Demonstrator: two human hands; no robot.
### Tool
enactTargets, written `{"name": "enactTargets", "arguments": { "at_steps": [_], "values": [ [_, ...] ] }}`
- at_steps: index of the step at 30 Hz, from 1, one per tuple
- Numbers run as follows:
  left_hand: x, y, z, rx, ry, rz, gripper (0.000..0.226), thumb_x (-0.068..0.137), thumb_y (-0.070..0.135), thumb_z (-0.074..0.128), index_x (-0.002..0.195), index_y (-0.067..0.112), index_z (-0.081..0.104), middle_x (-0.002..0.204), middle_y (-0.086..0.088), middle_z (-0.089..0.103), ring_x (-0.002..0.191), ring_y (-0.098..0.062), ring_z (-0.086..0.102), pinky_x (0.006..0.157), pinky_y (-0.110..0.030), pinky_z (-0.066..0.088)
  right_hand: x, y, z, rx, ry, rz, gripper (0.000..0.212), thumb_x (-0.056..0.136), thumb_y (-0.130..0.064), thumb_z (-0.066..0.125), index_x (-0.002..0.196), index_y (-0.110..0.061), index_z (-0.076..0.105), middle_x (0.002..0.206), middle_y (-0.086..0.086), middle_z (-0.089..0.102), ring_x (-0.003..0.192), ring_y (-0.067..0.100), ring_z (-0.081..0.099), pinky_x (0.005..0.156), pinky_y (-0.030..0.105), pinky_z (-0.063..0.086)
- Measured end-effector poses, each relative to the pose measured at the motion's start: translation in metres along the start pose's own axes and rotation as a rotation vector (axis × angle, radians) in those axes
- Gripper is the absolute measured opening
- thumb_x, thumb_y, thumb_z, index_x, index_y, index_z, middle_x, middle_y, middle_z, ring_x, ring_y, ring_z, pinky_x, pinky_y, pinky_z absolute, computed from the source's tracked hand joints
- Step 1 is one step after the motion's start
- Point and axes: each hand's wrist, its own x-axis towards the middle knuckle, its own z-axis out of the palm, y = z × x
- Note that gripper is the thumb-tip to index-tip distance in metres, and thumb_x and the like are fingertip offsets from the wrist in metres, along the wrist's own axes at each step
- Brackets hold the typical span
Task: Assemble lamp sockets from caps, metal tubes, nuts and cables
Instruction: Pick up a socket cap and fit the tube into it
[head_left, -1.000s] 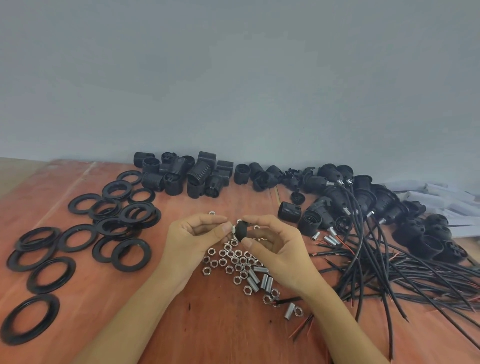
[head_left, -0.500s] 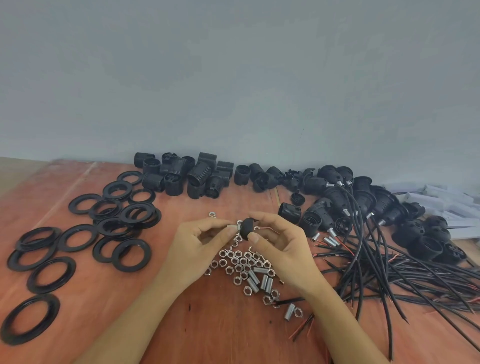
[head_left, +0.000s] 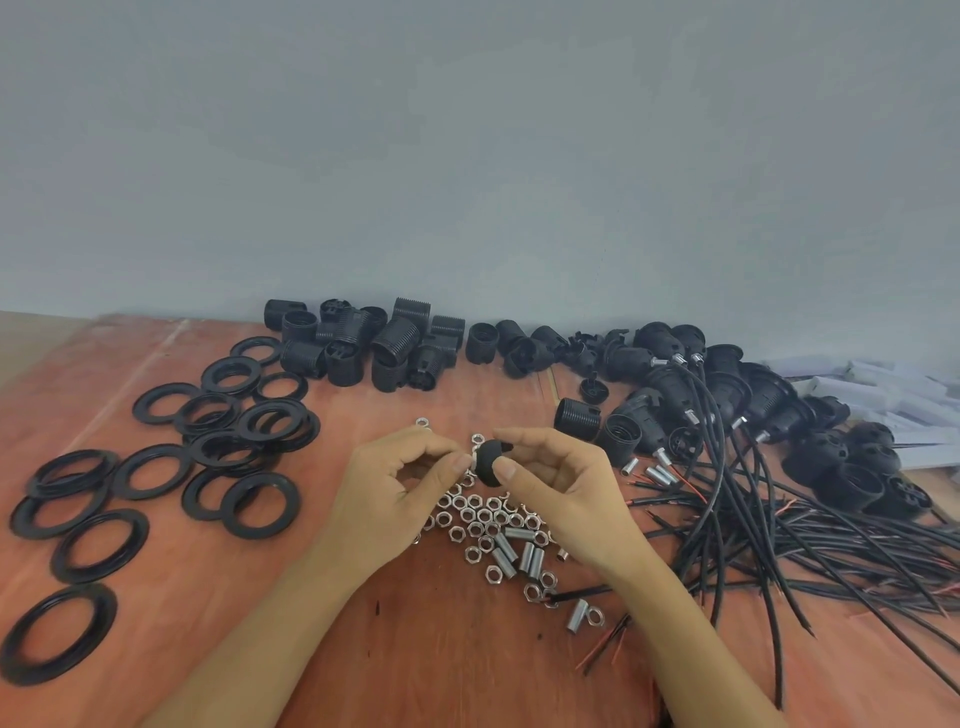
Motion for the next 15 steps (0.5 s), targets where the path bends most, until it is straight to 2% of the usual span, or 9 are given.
{"name": "enactTargets", "arguments": {
  "at_steps": [3,5,8,11,15],
  "values": [
    [0.0005,0.0022,0.0008,-0.102,-0.003,-0.096,0.014,0.084,0.024,0.065,0.086,0.015,0.075,0.078,0.004,0.074,0.073,-0.006,0.069,0.068,-0.012,0.050,0.0002,-0.0003,0.0001,0.026,-0.005,0.000,0.033,0.076,-0.021,0.073,0.108,-0.014,0.069,0.093,0.005,0.075,0.082,0.015,0.070,0.071,0.020,0.054],
    [0.0000,0.0039,0.0023,-0.191,0.004,-0.187,0.015,0.082,0.027,0.065,0.087,0.015,0.075,0.076,0.001,0.075,0.069,-0.008,0.070,0.065,-0.013,0.052,0.0002,0.0006,0.0008,0.029,-0.008,-0.027,0.034,0.078,-0.013,0.074,0.111,-0.013,0.068,0.093,0.003,0.074,0.084,0.014,0.070,0.074,0.023,0.055],
    [-0.0003,0.0055,0.0041,-0.219,0.034,-0.231,0.018,0.082,0.032,0.064,0.084,0.017,0.074,0.070,-0.001,0.074,0.063,-0.011,0.070,0.061,-0.015,0.052,-0.0005,0.0033,0.0019,-0.013,0.000,-0.084,0.035,0.082,-0.001,0.074,0.114,-0.015,0.066,0.096,0.005,0.074,0.089,0.017,0.069,0.081,0.030,0.057],
    [-0.0001,0.0060,0.0064,-0.310,0.052,-0.293,0.021,0.083,0.032,0.063,0.079,0.014,0.074,0.067,-0.007,0.072,0.061,-0.017,0.069,0.060,-0.021,0.055,-0.0013,0.0035,0.0038,-0.026,0.005,-0.127,0.036,0.082,-0.006,0.074,0.115,-0.016,0.066,0.101,0.007,0.074,0.093,0.020,0.069,0.083,0.030,0.056],
    [0.0003,0.0055,0.0074,-0.425,0.095,-0.394,0.030,0.082,0.035,0.064,0.075,0.008,0.073,0.065,-0.011,0.070,0.059,-0.021,0.067,0.056,-0.023,0.055,-0.0012,0.0043,0.0036,-0.103,0.035,-0.214,0.036,0.084,-0.008,0.072,0.118,-0.018,0.063,0.107,0.001,0.072,0.100,0.019,0.069,0.084,0.026,0.054]
  ]
}}
